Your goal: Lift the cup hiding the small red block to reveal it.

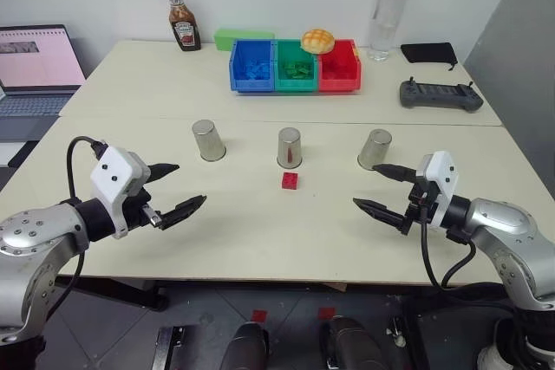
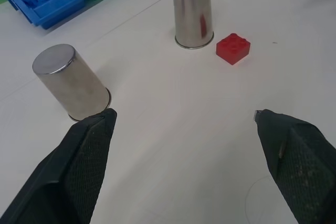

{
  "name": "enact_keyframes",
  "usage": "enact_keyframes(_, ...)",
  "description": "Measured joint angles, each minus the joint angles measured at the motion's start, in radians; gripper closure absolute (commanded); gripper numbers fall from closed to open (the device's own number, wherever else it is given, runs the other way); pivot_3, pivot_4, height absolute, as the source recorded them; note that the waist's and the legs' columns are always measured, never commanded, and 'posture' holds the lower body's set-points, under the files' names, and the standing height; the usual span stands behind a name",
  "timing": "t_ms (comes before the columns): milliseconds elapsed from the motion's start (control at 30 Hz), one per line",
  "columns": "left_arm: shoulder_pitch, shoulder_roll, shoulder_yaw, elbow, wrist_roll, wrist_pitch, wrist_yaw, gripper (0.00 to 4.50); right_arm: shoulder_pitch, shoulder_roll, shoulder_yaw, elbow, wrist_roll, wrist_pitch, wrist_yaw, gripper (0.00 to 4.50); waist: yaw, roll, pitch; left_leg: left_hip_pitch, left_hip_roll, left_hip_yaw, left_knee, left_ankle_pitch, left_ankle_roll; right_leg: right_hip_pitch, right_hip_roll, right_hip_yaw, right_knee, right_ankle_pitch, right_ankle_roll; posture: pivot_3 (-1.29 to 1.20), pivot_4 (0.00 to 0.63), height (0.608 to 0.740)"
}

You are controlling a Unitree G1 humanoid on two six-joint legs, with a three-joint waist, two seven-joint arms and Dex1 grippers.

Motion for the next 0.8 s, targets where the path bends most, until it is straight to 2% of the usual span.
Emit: enact_keyframes(800,0.014,0.0,0.0,-0.004,0.0,0.009,0.001,0.0,-0.03,0.0,0.001,0.001,0.0,-0.004,0.033,0.04,0.0,0.0,0.0,0.0,0.0,0.0,0.0,0.0,0.0,0.0,0.0,0.0,0.0,0.0,0.0,0.0,0.15,0.74)
